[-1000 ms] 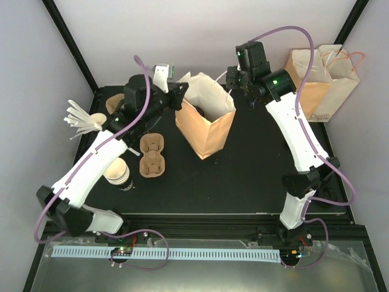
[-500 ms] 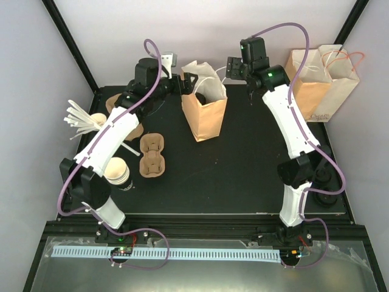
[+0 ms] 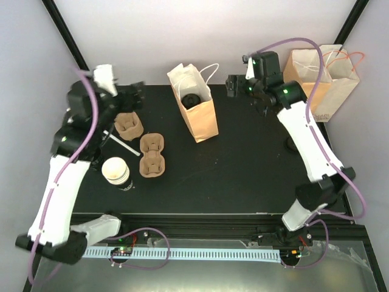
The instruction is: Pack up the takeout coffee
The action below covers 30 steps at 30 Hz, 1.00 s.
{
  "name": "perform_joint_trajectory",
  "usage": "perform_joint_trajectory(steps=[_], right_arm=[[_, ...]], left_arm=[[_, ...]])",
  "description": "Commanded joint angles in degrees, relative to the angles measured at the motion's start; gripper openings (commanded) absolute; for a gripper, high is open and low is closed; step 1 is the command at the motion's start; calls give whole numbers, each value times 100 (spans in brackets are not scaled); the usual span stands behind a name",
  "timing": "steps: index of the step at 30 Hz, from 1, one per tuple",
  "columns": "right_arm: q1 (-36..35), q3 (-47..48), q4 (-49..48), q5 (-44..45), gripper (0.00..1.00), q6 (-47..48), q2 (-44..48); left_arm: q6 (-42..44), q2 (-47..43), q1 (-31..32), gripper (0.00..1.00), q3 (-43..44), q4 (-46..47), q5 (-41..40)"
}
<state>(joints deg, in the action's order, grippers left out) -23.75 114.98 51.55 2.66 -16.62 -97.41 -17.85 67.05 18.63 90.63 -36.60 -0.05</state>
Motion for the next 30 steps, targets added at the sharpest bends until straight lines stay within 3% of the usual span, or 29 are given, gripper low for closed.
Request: perform_joint_trajectory(steps=[1, 8, 11, 15, 24, 30], right_arm=[[-33, -1178, -687, -989, 91, -115, 958], [-131, -2859, -1529, -2059, 90, -587, 2141], [-173, -3333, -1648, -2174, 90, -636, 2532], [-183, -3776, -1711, -2225, 90, -617, 2910], [-182, -4650, -2030, -2505, 90, -396, 3417], [-183, -4960, -2153, -2578, 91, -98, 3629]], left_arm=[[-265, -677, -1078, 99, -727, -1225, -535], [-668, -1534, -3074, 98, -2090, -1271, -454], [-975, -1505, -3404, 92, -2423, -1135, -789], [-1441, -1240, -4062, 87, -2915, -543, -170], [-1622, -227, -4249, 91, -2512, -537, -855], [-1846, 326, -4263, 70, -2003, -897, -892]])
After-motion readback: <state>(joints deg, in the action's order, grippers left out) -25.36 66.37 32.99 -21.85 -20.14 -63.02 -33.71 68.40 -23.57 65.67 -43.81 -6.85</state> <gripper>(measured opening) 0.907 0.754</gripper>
